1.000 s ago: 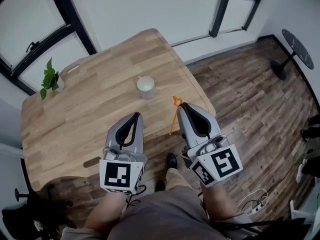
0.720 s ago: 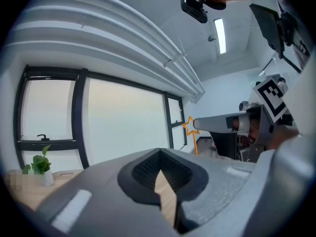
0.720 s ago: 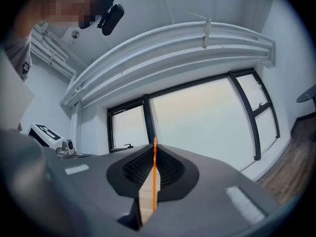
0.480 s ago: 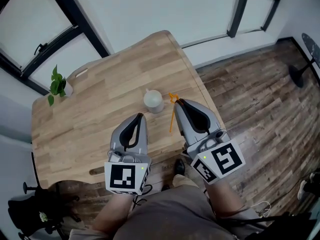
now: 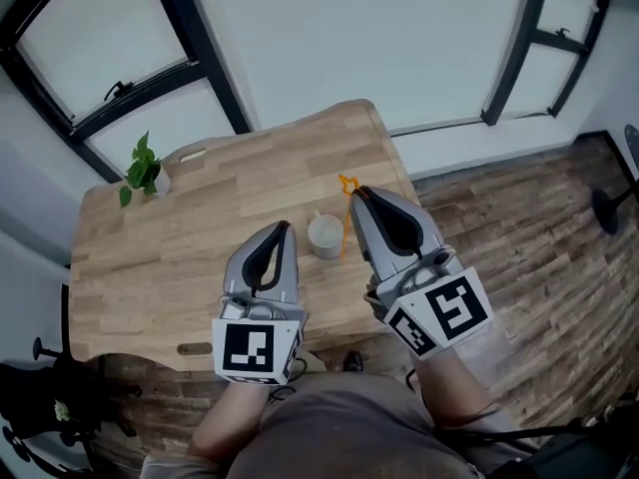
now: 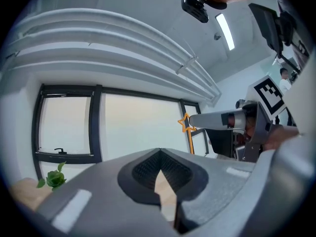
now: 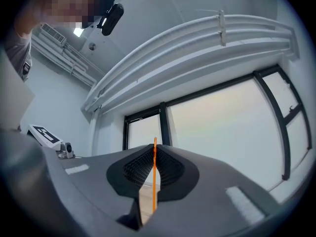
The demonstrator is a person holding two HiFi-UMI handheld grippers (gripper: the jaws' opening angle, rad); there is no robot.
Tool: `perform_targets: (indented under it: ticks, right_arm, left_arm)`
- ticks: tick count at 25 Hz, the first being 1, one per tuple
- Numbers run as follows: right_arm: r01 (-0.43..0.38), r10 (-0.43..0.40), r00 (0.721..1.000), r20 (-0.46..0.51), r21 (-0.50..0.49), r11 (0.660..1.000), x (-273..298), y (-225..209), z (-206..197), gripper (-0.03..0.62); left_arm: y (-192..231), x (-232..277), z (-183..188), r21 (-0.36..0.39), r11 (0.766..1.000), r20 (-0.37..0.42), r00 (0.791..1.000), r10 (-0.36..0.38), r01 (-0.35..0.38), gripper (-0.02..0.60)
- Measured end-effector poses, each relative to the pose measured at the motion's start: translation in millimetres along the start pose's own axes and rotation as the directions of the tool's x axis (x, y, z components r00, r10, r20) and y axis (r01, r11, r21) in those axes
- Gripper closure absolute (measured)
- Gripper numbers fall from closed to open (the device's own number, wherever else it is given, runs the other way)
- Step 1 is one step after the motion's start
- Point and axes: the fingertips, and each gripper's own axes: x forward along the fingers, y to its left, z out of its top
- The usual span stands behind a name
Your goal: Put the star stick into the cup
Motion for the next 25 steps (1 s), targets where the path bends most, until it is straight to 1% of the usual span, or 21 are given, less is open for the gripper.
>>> perform_targets:
  ticks: [2,6,12,17,22,25]
  right_arm:
    - [-0.015,0.015,1.0,0.002,-0.007,1.0,7.9,-1.2,1.1,0.553]
    - [-0.022,0.022,1.0,-0.013,-0.001,1.0,25.0,-8.9,-6.5,0.553]
    - [-0.015,0.016,0.998,-0.063,0.005,1.0,58.2,-20.1,-31.5,0.553]
    - [0.008,-0.005,0.993,-0.114,0.024,1.0,80.9,-33.3,-60.3,0.553]
    - [0.037,-0.027,0.984,-0.175,0.053,0.998,94.9,-46.2,-96.6,0.553]
    - [0.048,-0.03,0.976,-0.214,0.079,0.996,98.9,-50.3,-122.0,0.553]
  left_arm:
    - [6.1,4.1,0.1,-0.006,1.0,0.005,1.0,0.015,-0.015,0.581]
    - [16.7,16.3,-6.3,-0.022,1.0,0.001,1.0,0.021,-0.021,0.581]
    - [38.8,45.0,-28.0,-0.057,0.998,-0.036,0.999,0.0,-0.002,0.581]
    - [56.1,69.0,-48.1,-0.085,0.996,-0.065,0.998,-0.022,0.016,0.581]
    - [63.6,88.9,-71.1,-0.116,0.992,-0.083,0.995,-0.056,0.046,0.581]
    - [63.8,95.2,-87.0,-0.108,0.992,-0.107,0.991,-0.079,0.067,0.581]
